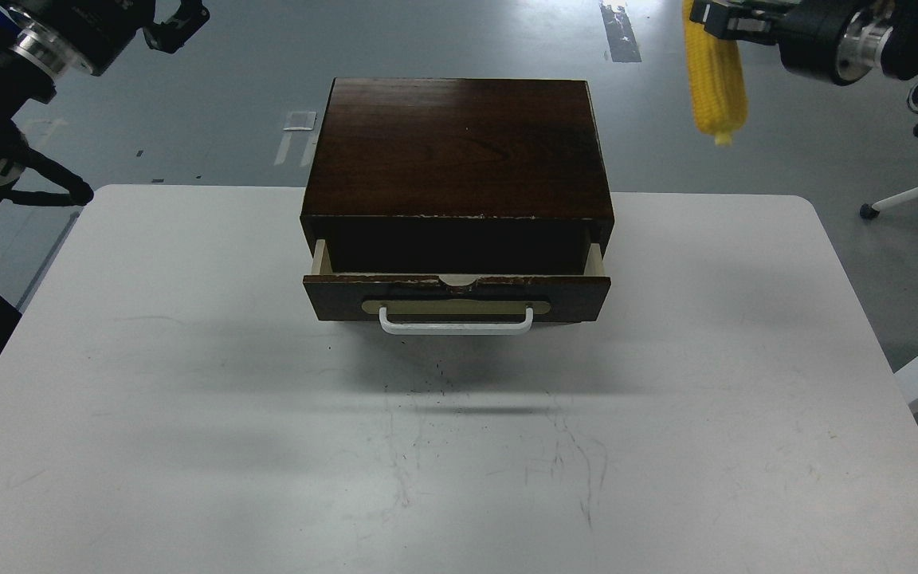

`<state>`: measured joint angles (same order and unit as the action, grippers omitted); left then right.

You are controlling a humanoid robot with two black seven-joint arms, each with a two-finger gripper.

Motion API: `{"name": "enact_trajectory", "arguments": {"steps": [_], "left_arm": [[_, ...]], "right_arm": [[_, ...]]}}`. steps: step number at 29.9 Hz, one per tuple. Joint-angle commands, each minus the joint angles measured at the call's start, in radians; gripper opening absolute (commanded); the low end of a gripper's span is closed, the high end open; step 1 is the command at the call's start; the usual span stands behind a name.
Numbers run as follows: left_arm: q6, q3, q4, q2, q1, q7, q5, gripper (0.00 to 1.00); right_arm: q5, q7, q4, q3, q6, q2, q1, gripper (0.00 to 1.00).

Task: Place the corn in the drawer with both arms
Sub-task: 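Lift the corn with the right gripper and carry it over the box, then lower the corn into the open drawer and open the right gripper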

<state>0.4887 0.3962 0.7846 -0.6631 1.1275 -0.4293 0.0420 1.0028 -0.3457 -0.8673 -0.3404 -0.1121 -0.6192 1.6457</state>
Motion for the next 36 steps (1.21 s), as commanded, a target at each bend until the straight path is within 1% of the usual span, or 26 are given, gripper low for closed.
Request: {"name": "enact_trajectory", "arguments": {"steps": [1, 3, 4, 7, 8, 11, 12, 15, 18, 24, 26, 36], "left_arm": [[0.000, 0.010, -0.004, -0.004, -0.002, -0.040, -0.008, 0.98], [0.000, 0.010, -0.004, -0.006, -0.002, -0.059, -0.005, 0.98], [0.000, 0.009, -0.004, -0.010, -0.002, -0.059, -0.002, 0.98], [0.000, 0.009, -0.005, -0.010, -0.005, -0.059, -0.007, 0.98], [0.000, 0.009, -0.005, -0.010, -0.005, -0.059, -0.007, 0.98], [0.000, 0.010, -0.008, -0.012, -0.009, -0.059, -0.010, 0.98], [0.000, 0.010, -0.008, -0.013, -0.012, -0.059, -0.010, 0.98], [0.000, 0.010, -0.010, -0.021, -0.015, -0.059, -0.010, 0.98], [0.000, 0.010, -0.010, -0.021, -0.017, -0.059, -0.010, 0.98], [0.000, 0.010, -0.010, -0.016, -0.020, -0.059, -0.010, 0.98], [0.000, 0.010, -0.011, -0.015, -0.022, -0.059, -0.010, 0.98], [0.000, 0.010, -0.015, -0.018, -0.034, -0.059, -0.008, 0.98]], "right_arm": [[0.065, 0.002, -0.122, 0.004, -0.006, 0.010, 0.088, 0.00], [0.077, 0.002, -0.209, -0.005, -0.024, 0.035, 0.132, 0.00], [0.089, 0.001, -0.252, -0.008, -0.062, 0.058, 0.156, 0.00], [0.125, -0.006, -0.309, -0.019, -0.142, 0.114, 0.219, 0.00], [0.125, -0.006, -0.309, -0.019, -0.142, 0.115, 0.220, 0.00], [0.228, -0.013, -0.338, -0.045, -0.167, 0.180, 0.267, 0.00], [0.281, -0.030, -0.340, -0.054, -0.169, 0.205, 0.279, 0.00], [0.405, -0.047, -0.335, -0.063, -0.167, 0.263, 0.270, 0.00], [0.520, -0.049, -0.331, -0.063, -0.162, 0.314, 0.237, 0.00], [0.597, -0.049, -0.325, -0.066, -0.149, 0.389, 0.189, 0.00], [0.672, -0.049, -0.314, -0.069, -0.135, 0.414, 0.163, 0.00], [0.806, -0.049, -0.272, -0.072, -0.127, 0.473, 0.151, 0.00]]}}
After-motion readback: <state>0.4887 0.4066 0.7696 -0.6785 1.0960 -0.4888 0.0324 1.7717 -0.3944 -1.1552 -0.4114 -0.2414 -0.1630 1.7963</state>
